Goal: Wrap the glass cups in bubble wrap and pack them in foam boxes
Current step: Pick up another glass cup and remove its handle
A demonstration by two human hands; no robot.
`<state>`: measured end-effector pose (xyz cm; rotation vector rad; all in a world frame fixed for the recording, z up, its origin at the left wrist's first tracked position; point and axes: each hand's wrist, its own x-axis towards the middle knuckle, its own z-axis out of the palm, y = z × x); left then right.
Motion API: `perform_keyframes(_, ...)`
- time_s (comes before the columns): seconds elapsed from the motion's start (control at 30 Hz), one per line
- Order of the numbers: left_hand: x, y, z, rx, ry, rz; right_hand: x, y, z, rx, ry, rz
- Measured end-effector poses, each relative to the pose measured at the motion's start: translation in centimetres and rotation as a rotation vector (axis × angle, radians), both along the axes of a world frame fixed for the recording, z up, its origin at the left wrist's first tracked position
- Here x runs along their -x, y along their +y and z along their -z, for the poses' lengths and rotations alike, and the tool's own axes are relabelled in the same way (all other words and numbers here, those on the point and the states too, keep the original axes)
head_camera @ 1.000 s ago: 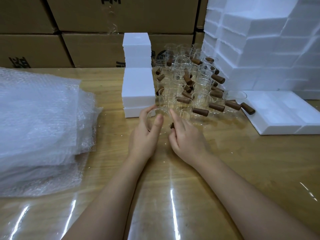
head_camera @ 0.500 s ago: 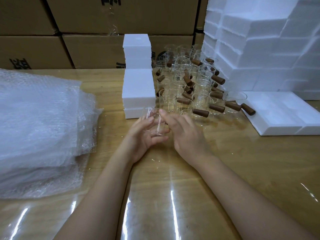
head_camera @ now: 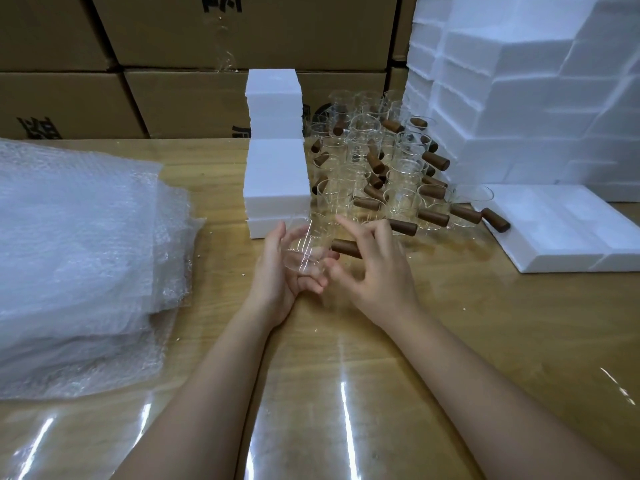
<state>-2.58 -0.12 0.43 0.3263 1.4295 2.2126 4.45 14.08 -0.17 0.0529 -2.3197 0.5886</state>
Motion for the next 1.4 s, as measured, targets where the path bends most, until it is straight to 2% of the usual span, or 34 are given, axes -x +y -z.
perform_keyframes(0.07,0.1,-0.1,0.2,0.031,0.002,0.000,-0.2,-0.1,0.0,0.050,-0.007,-0.035)
perform_keyframes(0.2,-0.4,0.3,0.0,0.048,0.057,0.024,-0.1,0.3,0.2,0.325,-0.058,-0.098)
perform_keyframes(0.37,-1.4,0.8,-0.2,0.142,0.297,0.126,0.9,1.3,0.5,0.657,-0.235,-0.012)
perform_keyframes(0.57,-1.8,0.7,-0.3,0.207,0.355,0.140,1.2,1.8,0.8,0.801,-0.226,-0.029)
perform_keyframes(0.73,-1.5,0.6,0.1,0.176,0.399,0.157,1.1,2.2,0.5,0.963,-0.153,-0.082)
perform_keyframes(0.93,-1.2,0.6,0.4,0.175,0.415,0.115,1.0,2.2,0.3,0.994,-0.096,-0.099)
perform_keyframes(1.13,-0.4,0.2,0.7,0.130,0.358,0.057,0.5,1.4,-0.5,0.973,-0.083,-0.234)
perform_keyframes(1.23,-0.5,0.3,0.5,0.055,0.270,0.013,0.1,1.2,-0.6,0.952,-0.045,-0.276)
perform_keyframes(1.33,-0.6,0.6,0.0,0.016,0.154,0.017,-0.2,0.4,-0.3,0.861,0.132,-0.389)
perform_keyframes(1.4,-0.4,0.6,-0.2,-0.021,0.049,0.073,-0.1,0.3,0.1,0.794,0.190,-0.389)
